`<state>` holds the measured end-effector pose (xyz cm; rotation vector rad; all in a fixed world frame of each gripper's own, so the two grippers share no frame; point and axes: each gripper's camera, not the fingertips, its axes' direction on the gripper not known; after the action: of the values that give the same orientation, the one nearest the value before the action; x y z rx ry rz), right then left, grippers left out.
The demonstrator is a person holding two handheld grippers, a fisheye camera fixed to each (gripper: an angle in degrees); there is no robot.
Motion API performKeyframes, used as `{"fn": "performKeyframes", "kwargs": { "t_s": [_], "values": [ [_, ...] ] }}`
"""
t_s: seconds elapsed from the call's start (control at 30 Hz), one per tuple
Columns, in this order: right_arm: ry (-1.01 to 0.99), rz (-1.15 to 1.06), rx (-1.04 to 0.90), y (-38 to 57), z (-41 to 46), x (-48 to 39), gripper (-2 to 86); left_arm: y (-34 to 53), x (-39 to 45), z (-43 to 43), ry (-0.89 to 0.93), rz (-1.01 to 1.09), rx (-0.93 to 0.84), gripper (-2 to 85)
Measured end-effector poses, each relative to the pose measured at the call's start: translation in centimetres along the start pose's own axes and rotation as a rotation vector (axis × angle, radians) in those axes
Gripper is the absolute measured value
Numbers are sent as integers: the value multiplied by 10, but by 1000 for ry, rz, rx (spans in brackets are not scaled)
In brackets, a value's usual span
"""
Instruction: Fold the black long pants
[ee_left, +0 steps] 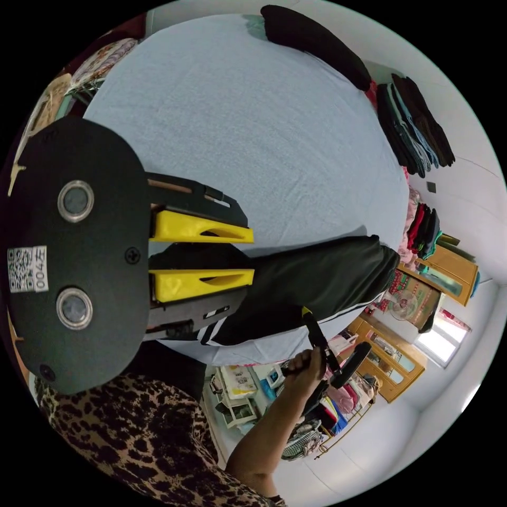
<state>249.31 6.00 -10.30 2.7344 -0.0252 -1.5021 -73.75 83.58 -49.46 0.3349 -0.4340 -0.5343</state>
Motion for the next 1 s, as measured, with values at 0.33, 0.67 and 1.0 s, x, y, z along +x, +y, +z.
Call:
{"fn": "performKeyframes", "kwargs": {
  "t_s": [0.33, 0.67, 1.0],
  "values": [
    [-5, 20, -116, -39, -24, 21, -7, -55, -9, 15, -11, 28, -52, 72],
    [70, -16, -121, -59, -43, 27, -7, -130, -22, 44, -23, 85, -76, 71],
    [189, -97, -144, -77, -57, 25, -6, -250, -47, 118, -27, 271, -70, 67]
  ]
}}
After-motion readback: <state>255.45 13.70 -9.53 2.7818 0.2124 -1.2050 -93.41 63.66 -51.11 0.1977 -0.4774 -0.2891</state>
